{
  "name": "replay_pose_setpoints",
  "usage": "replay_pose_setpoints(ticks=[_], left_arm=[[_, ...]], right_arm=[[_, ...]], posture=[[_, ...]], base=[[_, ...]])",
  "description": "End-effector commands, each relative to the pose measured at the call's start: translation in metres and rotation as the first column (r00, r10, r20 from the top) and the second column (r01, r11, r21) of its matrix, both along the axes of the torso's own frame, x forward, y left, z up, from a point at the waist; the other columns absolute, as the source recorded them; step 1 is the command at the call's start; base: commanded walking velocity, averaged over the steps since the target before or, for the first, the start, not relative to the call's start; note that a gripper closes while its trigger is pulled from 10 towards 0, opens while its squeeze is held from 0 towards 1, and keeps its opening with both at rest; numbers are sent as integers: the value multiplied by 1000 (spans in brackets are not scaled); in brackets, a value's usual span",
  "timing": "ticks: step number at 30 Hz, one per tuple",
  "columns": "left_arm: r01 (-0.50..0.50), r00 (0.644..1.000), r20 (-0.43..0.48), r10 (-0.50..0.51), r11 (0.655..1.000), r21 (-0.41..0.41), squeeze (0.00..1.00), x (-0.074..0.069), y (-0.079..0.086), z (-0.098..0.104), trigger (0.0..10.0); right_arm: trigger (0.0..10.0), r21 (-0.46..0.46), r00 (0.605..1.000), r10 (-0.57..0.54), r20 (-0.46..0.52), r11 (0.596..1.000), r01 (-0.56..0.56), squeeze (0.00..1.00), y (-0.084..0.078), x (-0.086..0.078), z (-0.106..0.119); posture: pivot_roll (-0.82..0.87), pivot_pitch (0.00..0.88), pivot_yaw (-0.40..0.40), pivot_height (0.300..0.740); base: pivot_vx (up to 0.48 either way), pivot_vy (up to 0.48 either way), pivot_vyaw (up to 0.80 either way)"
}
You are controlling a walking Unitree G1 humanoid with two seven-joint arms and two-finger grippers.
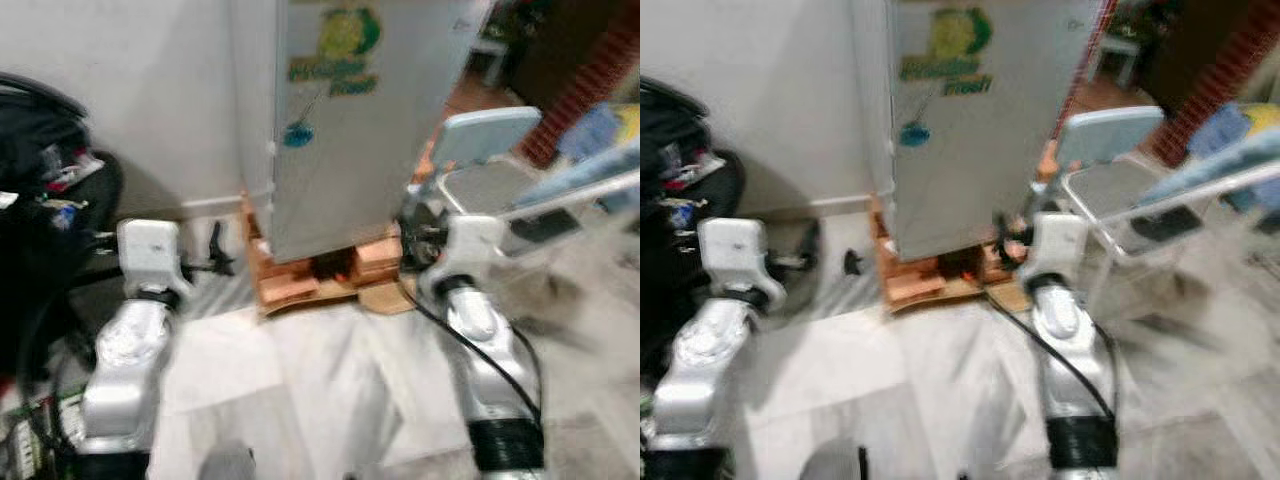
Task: Restocking fridge
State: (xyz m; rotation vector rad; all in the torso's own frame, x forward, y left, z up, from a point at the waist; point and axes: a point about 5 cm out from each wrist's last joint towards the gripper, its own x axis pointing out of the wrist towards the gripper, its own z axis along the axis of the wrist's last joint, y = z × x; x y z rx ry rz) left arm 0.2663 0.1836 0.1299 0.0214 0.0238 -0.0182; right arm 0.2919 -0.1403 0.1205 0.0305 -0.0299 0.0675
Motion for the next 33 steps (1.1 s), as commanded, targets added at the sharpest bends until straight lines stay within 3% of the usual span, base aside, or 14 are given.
replay_pose_setpoints(ticks=[1,8,16,22,33], left_arm=[[31,1000,6,-30,999,-26,0,2,-10,3,10000],[47,999,20,-47,999,-11,0,-1,-12,5,10000],[48,999,3,-48,999,-24,0,-2,-12,4,10000],[40,999,-13,-40,999,15,0,-5,-6,1,10000],[12,1000,1,-12,993,117,0,-9,3,3,10000]], right_arm=[[10000,-28,999,-47,-9,998,47,0,-16,-2,-1],[10000,-18,999,-35,-13,999,35,0,-11,-2,-2],[10000,-45,998,-57,-16,997,57,0,-17,0,-2],[10000,-43,998,-66,-19,997,65,0,-18,-2,-2],[10000,-44,997,-77,-28,996,76,0,-21,-4,-5]], posture=[[82,101,-95,740],[91,107,-96,740],[92,106,-94,740],[91,109,-89,740],[92,111,-84,740]], base=[[281,390,-800],[287,384,-349],[284,387,-491],[256,405,-590],[281,316,0]])
